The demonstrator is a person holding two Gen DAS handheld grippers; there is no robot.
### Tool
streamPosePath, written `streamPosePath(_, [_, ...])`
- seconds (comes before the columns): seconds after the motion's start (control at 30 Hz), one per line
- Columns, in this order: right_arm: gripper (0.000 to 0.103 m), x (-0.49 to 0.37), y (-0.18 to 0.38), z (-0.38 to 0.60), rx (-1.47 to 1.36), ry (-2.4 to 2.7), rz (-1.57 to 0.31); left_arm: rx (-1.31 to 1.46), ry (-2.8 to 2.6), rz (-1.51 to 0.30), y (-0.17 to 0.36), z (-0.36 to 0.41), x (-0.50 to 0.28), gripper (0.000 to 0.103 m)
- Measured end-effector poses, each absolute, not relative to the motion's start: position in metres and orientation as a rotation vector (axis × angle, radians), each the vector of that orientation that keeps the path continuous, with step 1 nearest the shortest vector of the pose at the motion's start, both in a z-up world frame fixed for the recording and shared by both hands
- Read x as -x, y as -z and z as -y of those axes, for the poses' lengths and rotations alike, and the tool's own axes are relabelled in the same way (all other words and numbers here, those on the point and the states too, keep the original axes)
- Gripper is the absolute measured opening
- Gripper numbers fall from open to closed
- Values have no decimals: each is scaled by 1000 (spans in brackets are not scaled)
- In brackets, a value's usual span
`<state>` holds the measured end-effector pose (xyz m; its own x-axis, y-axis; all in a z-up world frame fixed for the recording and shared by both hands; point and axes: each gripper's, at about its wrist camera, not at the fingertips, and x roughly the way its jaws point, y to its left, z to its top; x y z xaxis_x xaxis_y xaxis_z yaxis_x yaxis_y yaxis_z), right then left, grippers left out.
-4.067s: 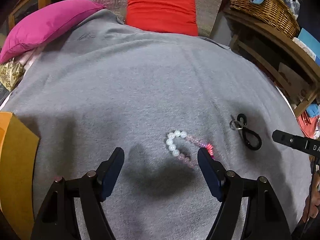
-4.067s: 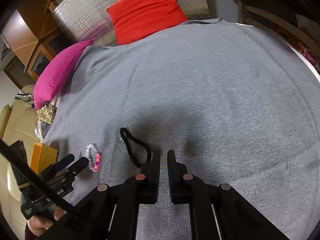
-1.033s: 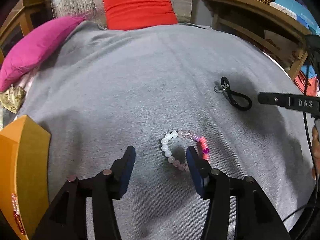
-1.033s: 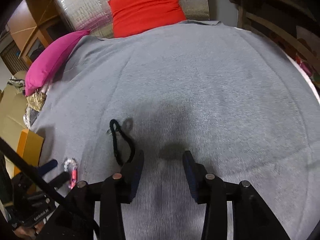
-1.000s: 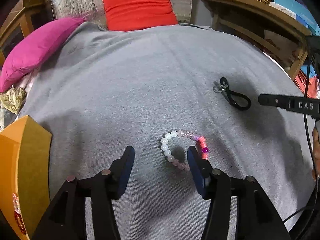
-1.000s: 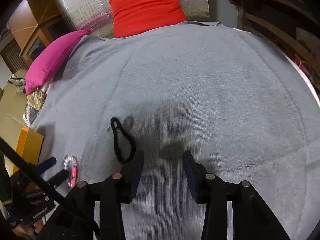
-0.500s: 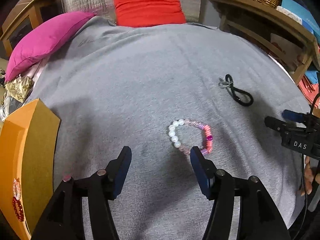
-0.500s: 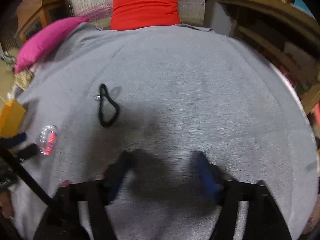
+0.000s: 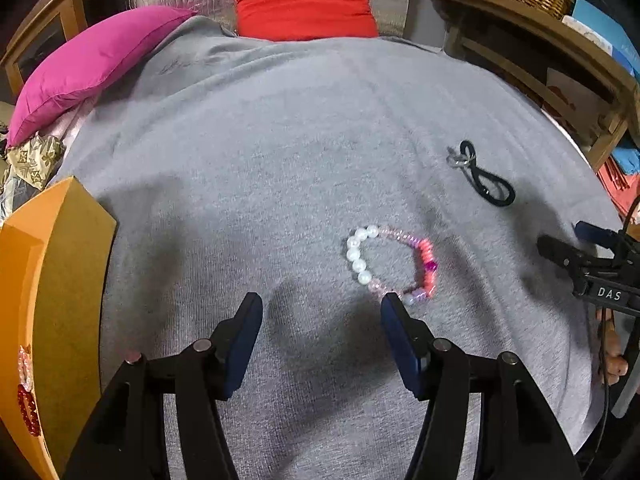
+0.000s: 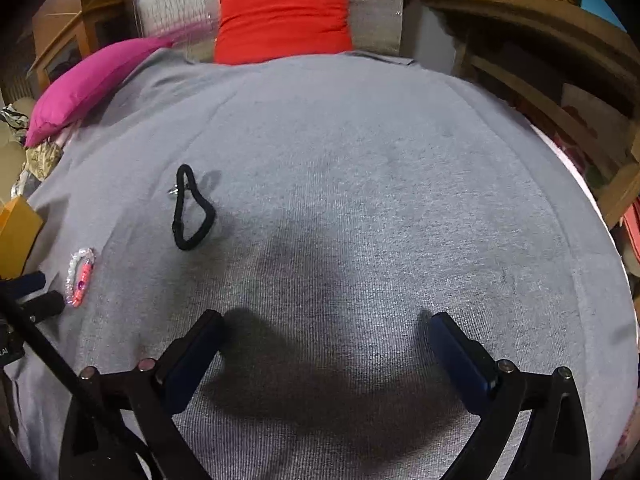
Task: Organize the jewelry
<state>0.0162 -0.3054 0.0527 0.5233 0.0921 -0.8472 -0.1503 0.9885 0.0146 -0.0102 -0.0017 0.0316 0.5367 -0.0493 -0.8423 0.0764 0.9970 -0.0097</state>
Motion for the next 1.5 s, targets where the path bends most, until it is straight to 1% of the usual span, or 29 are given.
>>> streamPosePath(0.13, [101, -23, -61, 293, 74, -135, -1045, -27, 72, -986, -36, 6, 10, 63])
streamPosePath(0.17, [96, -20, -70, 291, 78, -146, -1016, -25, 73, -983, -36, 6, 11, 63])
streamPosePath(0.2, [93, -16, -81, 287, 91, -156, -974, -23, 73, -980, -37, 6, 11, 63])
streamPosePath(0.33, [93, -16, -109, 272, 100, -237, -891, -21, 65, -963, -43, 5, 11, 63])
streamPosePath(0.37, [90, -17, -111, 268, 93, -257, -889, -20, 59, -958, -44, 4, 11, 63])
streamPosePath(0.4, [82, -19, -112, 265, 88, -273, -892, -20, 53, -957, -45, 3, 11, 63])
streamPosePath(0.43, [77, -21, -112, 261, 86, -287, -900, -20, 44, -955, -45, 2, 12, 63])
streamPosePath(0.5, [55, -32, -105, 249, 91, -334, -943, -17, 21, -952, -46, 1, 13, 63])
streamPosePath(0.53, [53, -36, -102, 246, 88, -344, -956, -14, 14, -952, -46, -2, 13, 63])
streamPosePath(0.63, [51, -54, -92, 236, 56, -372, -995, -4, 6, -948, -47, -8, 12, 63])
streamPosePath(0.7, [41, -66, -88, 233, 28, -378, -1004, 1, 13, -938, -49, -9, 14, 62])
streamPosePath(0.8, [36, -78, -80, 229, -40, -398, -1026, 17, 43, -931, -52, -9, 14, 62])
streamPosePath(0.83, [35, -81, -77, 225, -48, -402, -1029, 26, 61, -932, -52, -8, 14, 61])
streamPosePath(0.87, [31, -85, -74, 222, -60, -412, -1037, 32, 74, -934, -51, -7, 13, 59])
streamPosePath(0.9, [22, -88, -71, 223, -72, -418, -1047, 39, 93, -941, -50, -6, 12, 51])
streamPosePath(0.93, [18, -91, -67, 219, -95, -423, -1066, 43, 106, -946, -50, -4, 11, 44])
streamPosePath(0.97, [17, -93, -65, 218, -109, -426, -1074, 47, 119, -950, -50, -3, 10, 41])
streamPosePath(1.03, [7, -94, -62, 216, -132, -423, -1077, 47, 131, -957, -49, -3, 7, 33])
streamPosePath(1.1, [6, -96, -61, 219, -147, -417, -1073, 59, 142, -963, -48, -2, 6, 31])
streamPosePath(1.5, [6, -77, -81, 267, -280, -423, -1056, 69, 241, -1001, -39, 17, -2, 32])
